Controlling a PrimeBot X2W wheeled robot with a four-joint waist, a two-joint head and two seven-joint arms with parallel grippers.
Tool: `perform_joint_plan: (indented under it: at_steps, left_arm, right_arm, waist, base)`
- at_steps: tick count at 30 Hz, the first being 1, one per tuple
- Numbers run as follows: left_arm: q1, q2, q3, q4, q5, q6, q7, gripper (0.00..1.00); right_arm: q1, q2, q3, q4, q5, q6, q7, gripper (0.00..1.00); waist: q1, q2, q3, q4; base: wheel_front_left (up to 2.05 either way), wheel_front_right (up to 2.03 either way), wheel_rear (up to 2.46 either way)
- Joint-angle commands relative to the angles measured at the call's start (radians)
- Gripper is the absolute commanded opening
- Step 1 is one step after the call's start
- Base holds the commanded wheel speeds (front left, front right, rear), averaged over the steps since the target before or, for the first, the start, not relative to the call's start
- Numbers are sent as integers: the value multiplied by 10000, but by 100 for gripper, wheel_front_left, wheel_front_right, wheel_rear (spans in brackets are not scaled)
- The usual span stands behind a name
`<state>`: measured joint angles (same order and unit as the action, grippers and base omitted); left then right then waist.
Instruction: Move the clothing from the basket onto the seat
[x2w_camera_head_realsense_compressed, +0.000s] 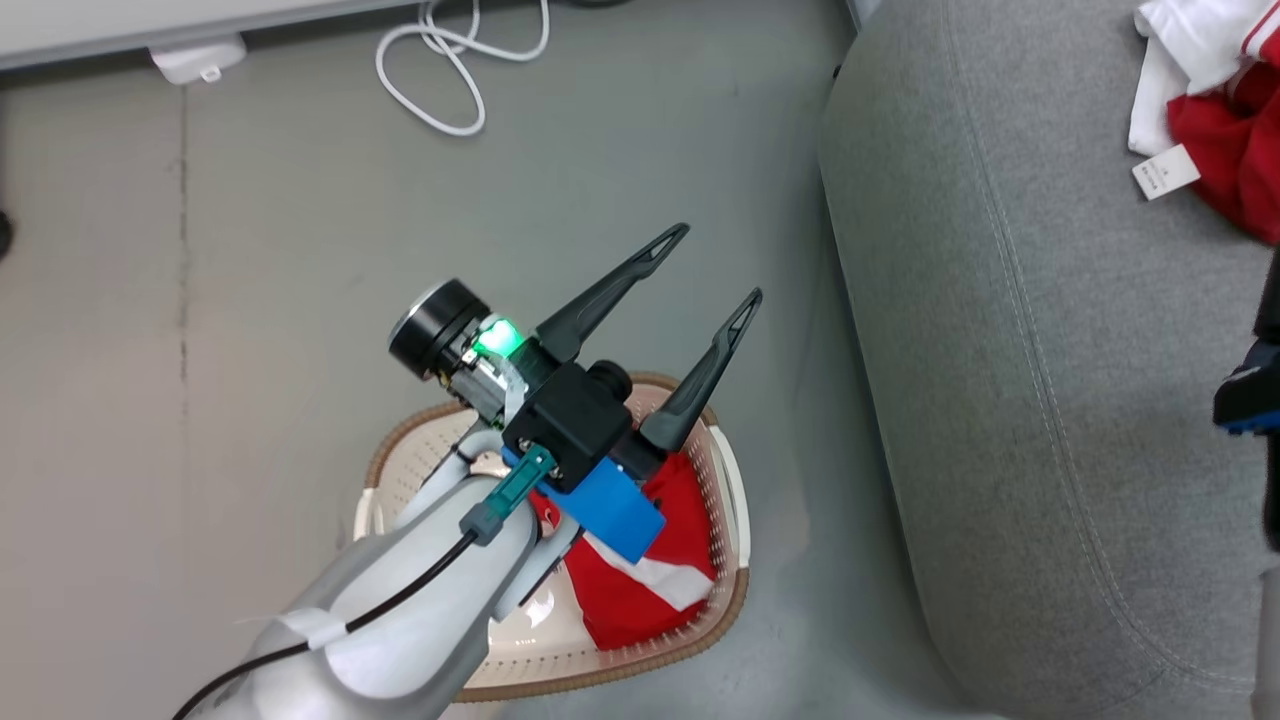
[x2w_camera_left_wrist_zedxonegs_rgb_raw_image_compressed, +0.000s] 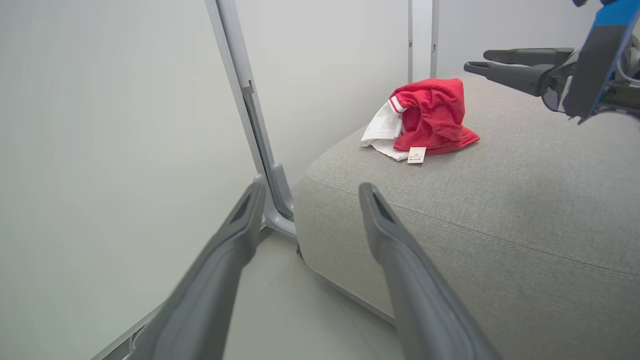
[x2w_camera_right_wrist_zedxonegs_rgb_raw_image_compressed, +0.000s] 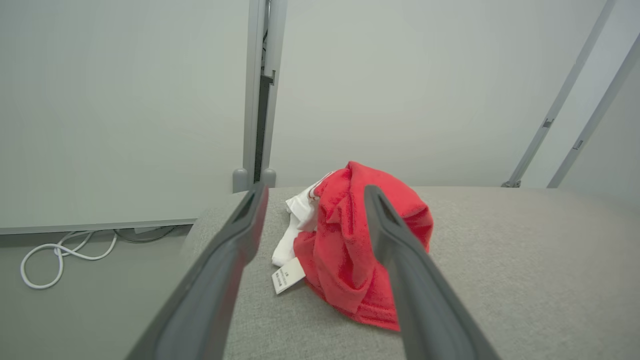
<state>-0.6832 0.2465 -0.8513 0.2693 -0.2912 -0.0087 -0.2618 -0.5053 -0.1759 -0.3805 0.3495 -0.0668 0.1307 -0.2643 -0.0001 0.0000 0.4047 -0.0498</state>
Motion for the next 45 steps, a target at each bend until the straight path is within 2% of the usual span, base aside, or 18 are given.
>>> perform_joint_plan:
  at_steps: [1,8,21,31,45]
  left_arm:
    - [240,49,145,-53,-66,71,-43,100]
    - [1406,155,981,-228,-206,294,-42,100]
    - [3419,116,2911,-43,-263,410,-35,100]
    - [4556,24,4172,-52,-33,334,-35,100]
    - [5777,-376,5725,-348,449,175,-36,100]
  right_arm:
    - [340,95,148,-265,116,1,-2,100]
    - [1352,536,1193,-1238,468,1,-2,100]
    - [2619,973,2707,-1950,844,1,-2,100]
    - [3560,1204,3067,-2166,1078,1,-2,100]
    - [4820,1256,3130,-2552,1586,1,-2,100]
  waist:
    - [1,0,-248,-6]
    - [1,0,-1148,380]
    - [1,0,-2533,1282]
    - [1,0,-3307,1574]
    - [1,0,-4014,1408]
  base:
    - [0,0,0]
    - [0,0,0]
    - [0,0,0]
    - [0,0,0]
    - [0,0,0]
